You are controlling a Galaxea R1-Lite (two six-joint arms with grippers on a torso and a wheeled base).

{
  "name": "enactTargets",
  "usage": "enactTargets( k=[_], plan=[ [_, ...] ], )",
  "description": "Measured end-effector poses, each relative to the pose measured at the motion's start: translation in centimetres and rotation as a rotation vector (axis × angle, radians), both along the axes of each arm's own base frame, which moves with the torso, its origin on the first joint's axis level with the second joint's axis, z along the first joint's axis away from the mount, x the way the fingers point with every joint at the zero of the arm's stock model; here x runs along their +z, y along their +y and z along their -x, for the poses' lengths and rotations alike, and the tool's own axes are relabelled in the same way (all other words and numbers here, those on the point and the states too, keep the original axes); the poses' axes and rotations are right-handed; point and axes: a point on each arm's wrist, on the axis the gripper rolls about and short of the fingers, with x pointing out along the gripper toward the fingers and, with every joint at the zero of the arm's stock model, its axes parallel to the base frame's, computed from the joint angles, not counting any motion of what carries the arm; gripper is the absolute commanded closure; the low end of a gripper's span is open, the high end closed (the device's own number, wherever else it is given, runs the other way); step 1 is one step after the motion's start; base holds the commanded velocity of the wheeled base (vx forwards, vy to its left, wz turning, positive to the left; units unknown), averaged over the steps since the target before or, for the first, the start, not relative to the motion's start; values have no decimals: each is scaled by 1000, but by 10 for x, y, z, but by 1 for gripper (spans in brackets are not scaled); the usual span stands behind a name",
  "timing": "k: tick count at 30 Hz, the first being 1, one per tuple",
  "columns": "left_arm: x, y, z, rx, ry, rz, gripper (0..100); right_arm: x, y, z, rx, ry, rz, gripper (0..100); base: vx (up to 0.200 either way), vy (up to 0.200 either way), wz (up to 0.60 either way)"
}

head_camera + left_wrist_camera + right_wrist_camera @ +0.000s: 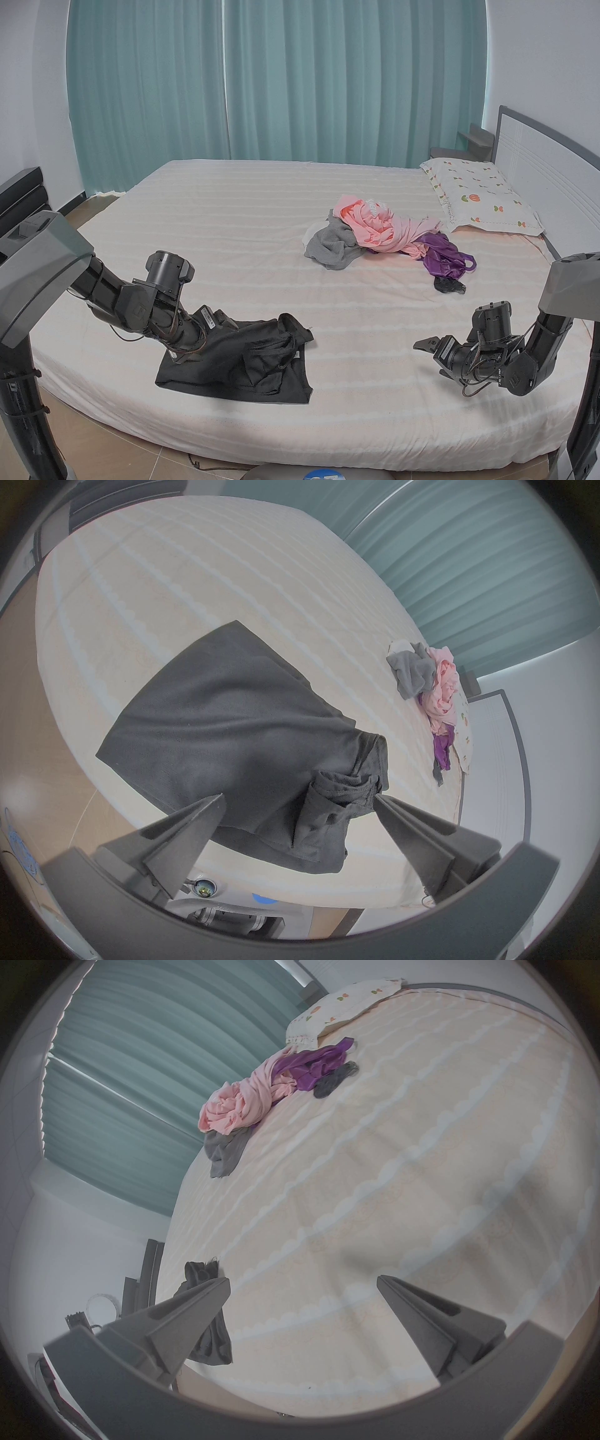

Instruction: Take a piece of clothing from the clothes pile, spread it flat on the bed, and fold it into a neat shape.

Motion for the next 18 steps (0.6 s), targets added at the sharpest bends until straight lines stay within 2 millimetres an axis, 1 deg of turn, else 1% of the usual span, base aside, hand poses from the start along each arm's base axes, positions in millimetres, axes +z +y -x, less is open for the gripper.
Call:
enactTargets(
  k=[6, 10, 14, 18],
  plan=[
    [6, 12, 0, 14, 6, 57, 0, 7, 13, 5, 37, 11, 45, 0, 0, 200, 0],
    [8, 19, 0, 25, 5, 81, 0, 15, 24, 3, 44, 2, 118, 0, 0, 200, 0],
    [9, 25, -1, 35, 4, 88, 0, 23, 41, 3, 89, -12, 170, 0, 0, 200, 0],
    [9, 27, -3, 35, 2, 102, 0, 31, 60, 4, 146, -21, 183, 0, 0, 200, 0]
  ],
)
